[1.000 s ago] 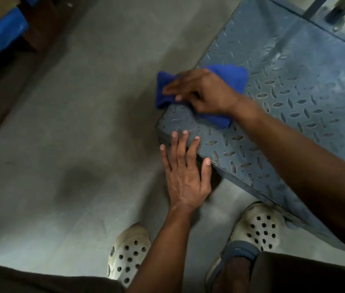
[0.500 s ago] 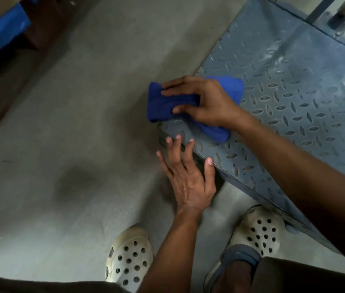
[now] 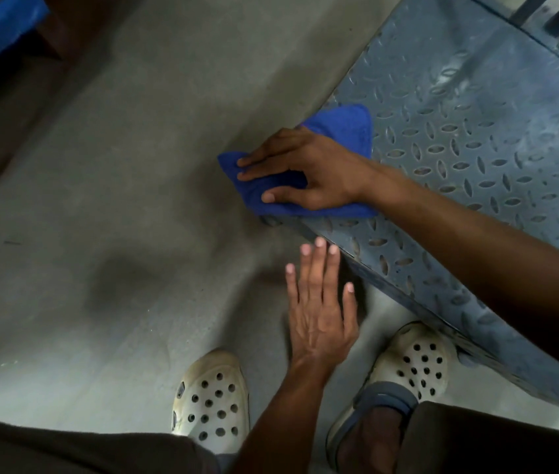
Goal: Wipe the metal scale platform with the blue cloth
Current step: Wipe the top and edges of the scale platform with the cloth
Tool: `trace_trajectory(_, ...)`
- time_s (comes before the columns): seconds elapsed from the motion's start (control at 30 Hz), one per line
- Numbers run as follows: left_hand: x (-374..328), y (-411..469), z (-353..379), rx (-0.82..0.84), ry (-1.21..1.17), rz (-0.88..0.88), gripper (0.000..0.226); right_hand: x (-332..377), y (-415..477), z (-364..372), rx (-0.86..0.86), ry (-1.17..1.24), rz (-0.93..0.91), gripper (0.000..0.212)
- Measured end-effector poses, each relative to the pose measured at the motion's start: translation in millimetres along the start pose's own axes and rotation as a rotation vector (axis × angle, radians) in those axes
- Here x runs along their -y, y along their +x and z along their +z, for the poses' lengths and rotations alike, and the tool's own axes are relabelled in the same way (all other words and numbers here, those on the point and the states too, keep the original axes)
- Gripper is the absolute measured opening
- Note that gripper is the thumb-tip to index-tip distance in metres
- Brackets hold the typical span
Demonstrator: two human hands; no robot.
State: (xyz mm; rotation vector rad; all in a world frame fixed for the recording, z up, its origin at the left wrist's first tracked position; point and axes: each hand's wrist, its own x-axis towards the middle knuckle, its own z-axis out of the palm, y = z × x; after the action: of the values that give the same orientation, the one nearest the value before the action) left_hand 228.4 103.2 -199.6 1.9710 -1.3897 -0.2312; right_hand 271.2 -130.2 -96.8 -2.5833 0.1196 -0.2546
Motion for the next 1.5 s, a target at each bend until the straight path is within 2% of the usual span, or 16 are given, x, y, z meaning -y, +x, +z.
trace_trajectory(0.1,2.8,-6.0,-12.4,0.106,0.007,0.097,0.081,3.9,-6.0,11.6,-0.020,-0.011,-0.073,0.040)
trace_trajectory(0.2,7.9,5.7,-29.6,0.210,-0.008,0.255,0.093,1.3,-7.1,12.4,-0.038,-0.025,-0.075,0.044)
trace_trajectory(0.27,12.6,21.2,-38.9,0.283,-0.045,0.363,0.093,0.9,-6.5,13.2,-0.045,-0.035,-0.071,0.045)
trace_trajectory(0.4,26.1,45.3,-46.4,0.363,-0.085,0.571,0.069,6.4,-7.0,17.1,-0.039,-0.067,-0.103,0.044)
trace_trajectory(0.5,29.5,51.4,-40.3,0.271,-0.062,0.656,0.050,2.0,-5.7,10.0,-0.042,-0.081,-0.114,0.042)
trace_trajectory(0.63,23.3,53.5,-30.8,0.066,-0.028,0.653,0.040,-5.4,-7.4,0.9,-0.081,-0.101,-0.057,0.042)
trace_trajectory(0.8,17.2,52.9,-26.7,-0.048,-0.043,0.611,0.037,12.2,-14.0,21.7,-0.008,-0.056,-0.210,0.035)
trace_trajectory(0.87,15.4,52.0,-25.4,-0.066,-0.045,0.601,0.036,3.9,-11.6,13.4,-0.008,-0.073,-0.179,0.035)
trace_trajectory(0.97,13.4,49.7,-22.7,-0.080,-0.077,0.583,0.035,-4.0,-6.2,1.7,-0.089,-0.105,-0.027,0.037)
trace_trajectory(1.13,11.2,44.7,-18.9,-0.080,-0.104,0.536,0.034,15.7,1.3,17.6,0.015,-0.074,-0.191,0.033)
trace_trajectory(1.23,8.2,42.4,-19.9,-0.069,-0.157,0.499,0.033,4.9,14.8,10.0,-0.051,-0.138,-0.033,0.032)
trace_trajectory(1.3,8.2,40.3,-16.4,-0.080,-0.158,0.479,0.031,12.4,11.8,25.9,-0.109,-0.193,-0.041,0.022)
trace_trajectory(1.4,8.0,37.1,-13.3,-0.092,-0.165,0.449,0.028,32.6,-5.6,41.3,-0.039,-0.120,-0.083,0.023)
trace_trajectory(1.5,5.6,37.7,-16.0,-0.069,-0.186,0.441,0.030,23.1,-7.0,21.6,-0.099,-0.057,0.037,0.021)
